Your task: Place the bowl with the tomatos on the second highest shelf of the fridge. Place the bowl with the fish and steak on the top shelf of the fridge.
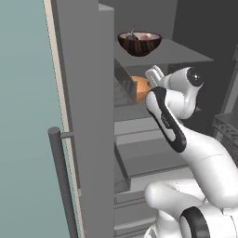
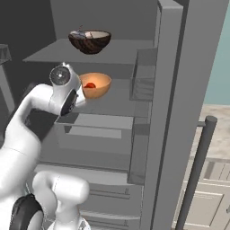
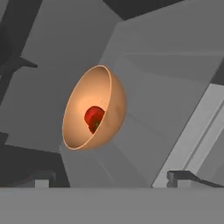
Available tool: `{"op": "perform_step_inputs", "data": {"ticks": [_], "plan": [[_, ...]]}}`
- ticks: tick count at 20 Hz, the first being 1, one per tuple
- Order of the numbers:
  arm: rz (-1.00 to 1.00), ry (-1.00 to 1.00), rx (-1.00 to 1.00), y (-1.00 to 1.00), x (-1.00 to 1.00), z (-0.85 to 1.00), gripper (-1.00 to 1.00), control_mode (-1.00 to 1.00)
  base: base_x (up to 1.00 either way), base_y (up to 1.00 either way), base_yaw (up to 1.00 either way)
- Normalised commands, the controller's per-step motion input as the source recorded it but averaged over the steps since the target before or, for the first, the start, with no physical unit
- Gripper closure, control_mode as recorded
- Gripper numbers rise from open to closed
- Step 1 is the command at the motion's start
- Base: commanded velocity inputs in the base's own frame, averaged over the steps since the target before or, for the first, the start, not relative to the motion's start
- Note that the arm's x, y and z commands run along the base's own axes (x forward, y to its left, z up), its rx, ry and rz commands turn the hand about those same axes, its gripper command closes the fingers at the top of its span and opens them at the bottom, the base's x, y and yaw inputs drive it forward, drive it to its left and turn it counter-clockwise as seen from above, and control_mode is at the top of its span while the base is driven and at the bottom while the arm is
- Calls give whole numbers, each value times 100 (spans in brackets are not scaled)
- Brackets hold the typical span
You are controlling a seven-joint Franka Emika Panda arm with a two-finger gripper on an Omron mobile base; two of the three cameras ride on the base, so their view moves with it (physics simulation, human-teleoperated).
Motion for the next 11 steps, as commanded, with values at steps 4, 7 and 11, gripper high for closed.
{"op": "perform_step_inputs", "data": {"ticks": [4,7,11], "plan": [[0,-9,0,-55,-100,17,-100,-100,0,0,0],[0,-7,0,-75,-100,12,-100,-100,0,0,0],[0,-1,-1,-72,-100,20,-100,-100,0,0,0]]}}
